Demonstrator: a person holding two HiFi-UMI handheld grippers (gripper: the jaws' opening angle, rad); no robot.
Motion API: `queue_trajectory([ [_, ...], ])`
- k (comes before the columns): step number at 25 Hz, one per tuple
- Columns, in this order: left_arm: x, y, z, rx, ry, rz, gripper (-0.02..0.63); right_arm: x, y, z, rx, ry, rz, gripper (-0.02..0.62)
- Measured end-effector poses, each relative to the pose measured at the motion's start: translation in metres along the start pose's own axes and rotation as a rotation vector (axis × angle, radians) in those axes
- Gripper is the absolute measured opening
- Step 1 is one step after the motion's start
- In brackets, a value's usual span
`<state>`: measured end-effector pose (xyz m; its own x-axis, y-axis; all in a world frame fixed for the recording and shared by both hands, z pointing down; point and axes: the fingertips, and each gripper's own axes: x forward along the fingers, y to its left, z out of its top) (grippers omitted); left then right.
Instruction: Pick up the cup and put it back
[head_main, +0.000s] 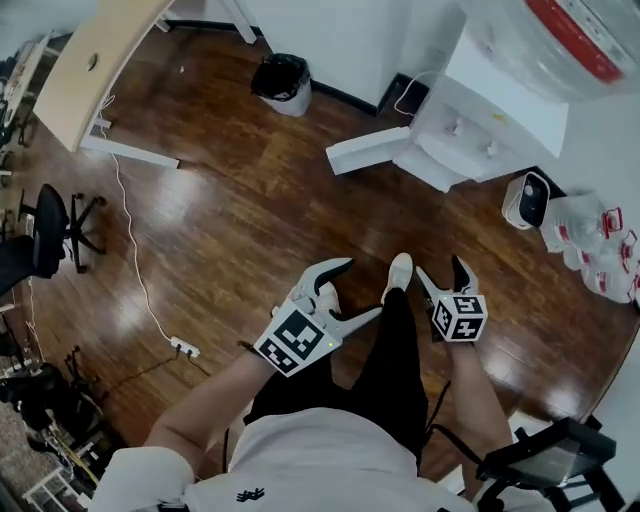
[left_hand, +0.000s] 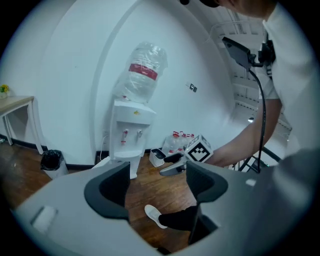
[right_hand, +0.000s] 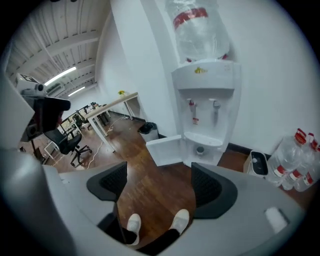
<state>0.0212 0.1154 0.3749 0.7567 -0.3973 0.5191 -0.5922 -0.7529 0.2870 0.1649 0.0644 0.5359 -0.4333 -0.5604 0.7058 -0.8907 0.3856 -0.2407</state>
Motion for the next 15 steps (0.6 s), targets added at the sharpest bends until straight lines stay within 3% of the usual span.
queue_trajectory([
  [4, 0.082, 0.048, -0.049, -0.062, -0.046, 0.05, 0.325, 0.143, -0.075, -0.017, -0.081, -0.001, -0.005, 0.405],
  [8, 0.159, 0.096, -0.104, -0.089, -0.082, 0.077, 0.325, 0.276, -0.161, -0.038, -0.119, -0.02, -0.066, 0.405],
  [15, 0.255, 0.151, -0.172, -0.08, -0.143, 0.017, 0.325, 0.437, -0.271, -0.049, -0.139, -0.069, -0.169, 0.407],
])
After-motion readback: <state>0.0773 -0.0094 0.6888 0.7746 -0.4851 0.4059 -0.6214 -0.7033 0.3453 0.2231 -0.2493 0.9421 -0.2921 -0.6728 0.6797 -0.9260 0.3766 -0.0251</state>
